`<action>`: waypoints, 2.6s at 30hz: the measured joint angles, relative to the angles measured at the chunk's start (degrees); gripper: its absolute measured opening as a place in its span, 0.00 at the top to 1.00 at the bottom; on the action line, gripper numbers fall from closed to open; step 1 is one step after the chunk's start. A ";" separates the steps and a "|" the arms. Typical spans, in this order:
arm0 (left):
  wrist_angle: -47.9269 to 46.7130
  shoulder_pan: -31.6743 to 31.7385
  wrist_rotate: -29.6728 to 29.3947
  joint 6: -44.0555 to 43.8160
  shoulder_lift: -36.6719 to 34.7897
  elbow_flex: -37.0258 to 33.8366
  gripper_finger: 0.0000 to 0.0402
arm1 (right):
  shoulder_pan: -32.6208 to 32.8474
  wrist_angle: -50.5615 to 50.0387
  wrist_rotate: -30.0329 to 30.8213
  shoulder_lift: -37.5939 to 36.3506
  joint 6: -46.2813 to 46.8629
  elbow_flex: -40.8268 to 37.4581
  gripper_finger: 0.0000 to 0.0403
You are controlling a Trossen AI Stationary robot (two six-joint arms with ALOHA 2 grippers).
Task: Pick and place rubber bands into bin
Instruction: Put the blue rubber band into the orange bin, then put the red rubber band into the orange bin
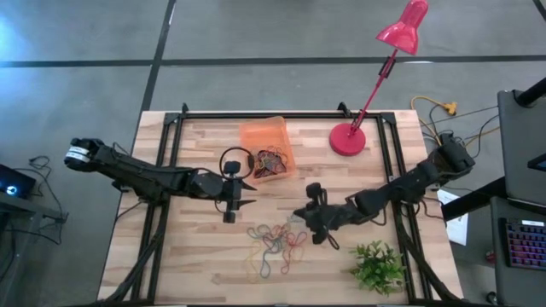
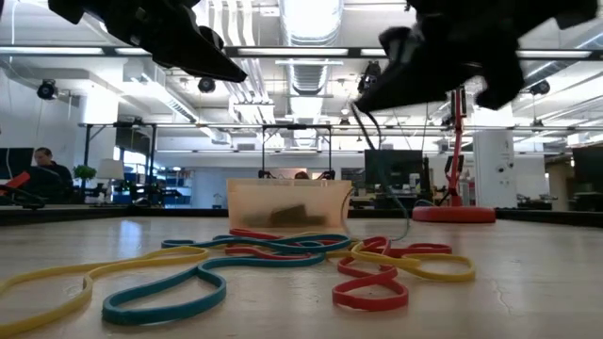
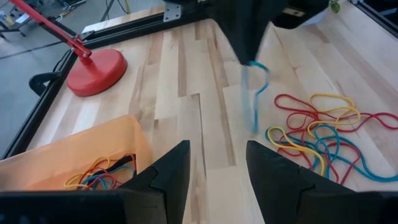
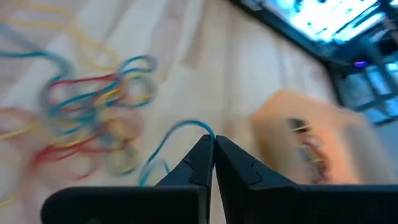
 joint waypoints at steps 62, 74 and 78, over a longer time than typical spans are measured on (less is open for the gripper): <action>-13.37 -0.58 -1.54 -5.97 -2.21 -3.90 0.65 | -37.37 -0.49 -26.64 14.40 -1.04 17.39 0.68; -16.03 -0.58 -2.03 -7.04 -2.16 -3.90 0.65 | -25.70 -21.98 -36.20 9.52 -0.46 17.85 0.63; -15.95 -0.58 -2.33 -7.06 -2.16 -3.90 0.65 | -19.18 -24.78 -36.35 8.08 3.00 17.57 0.65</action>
